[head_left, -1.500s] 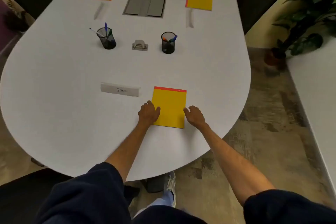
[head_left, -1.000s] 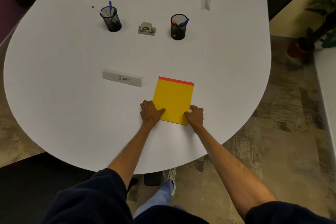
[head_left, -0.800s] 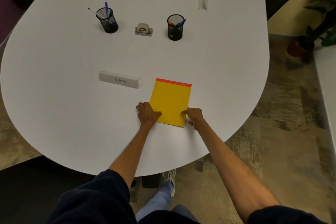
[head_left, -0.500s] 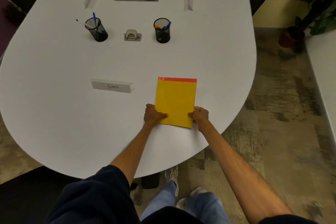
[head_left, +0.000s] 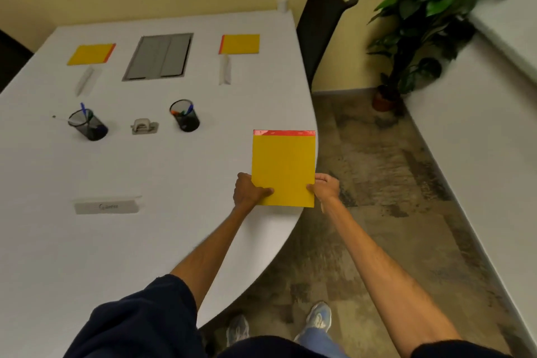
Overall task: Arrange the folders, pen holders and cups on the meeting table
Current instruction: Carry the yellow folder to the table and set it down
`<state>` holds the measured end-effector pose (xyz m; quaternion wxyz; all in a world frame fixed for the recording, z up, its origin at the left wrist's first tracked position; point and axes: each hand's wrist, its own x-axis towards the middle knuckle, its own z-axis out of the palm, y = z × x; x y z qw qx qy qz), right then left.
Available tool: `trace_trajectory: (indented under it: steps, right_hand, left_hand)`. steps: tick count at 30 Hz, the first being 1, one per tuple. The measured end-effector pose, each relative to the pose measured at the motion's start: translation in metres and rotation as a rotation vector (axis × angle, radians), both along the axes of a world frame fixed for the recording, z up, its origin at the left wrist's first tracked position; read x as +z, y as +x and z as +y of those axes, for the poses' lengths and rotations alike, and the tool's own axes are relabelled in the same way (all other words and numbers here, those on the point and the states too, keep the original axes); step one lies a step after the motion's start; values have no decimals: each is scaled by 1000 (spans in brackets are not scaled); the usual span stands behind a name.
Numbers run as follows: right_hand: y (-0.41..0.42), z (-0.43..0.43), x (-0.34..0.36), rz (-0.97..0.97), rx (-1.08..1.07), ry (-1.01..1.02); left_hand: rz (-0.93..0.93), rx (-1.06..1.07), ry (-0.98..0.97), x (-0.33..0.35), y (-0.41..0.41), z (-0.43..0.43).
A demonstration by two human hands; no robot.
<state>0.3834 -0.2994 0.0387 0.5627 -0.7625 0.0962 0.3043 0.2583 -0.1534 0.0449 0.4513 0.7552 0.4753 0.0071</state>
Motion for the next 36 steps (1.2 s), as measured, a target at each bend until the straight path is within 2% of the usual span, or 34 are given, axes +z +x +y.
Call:
trace_trajectory:
  steps: [9,16,24,31,36]
  right_hand:
    - [143,-54,73,-181,-33,57]
    - [241,-58,106,-194,-70,87]
    - [376,-14,126,-283,-155,140]
    - [504,39,159,-374,-88,164]
    - [563,73,167,-391,-62,147]
  left_hand:
    - [-170,-104,140,54,137,-52]
    - [-250,-160,238,92,241,-49]
    - [-368,-151,294,116,385,-11]
    - [-428,-160,328,149,509,48]
    - [-459,-118,329,155,564,81]
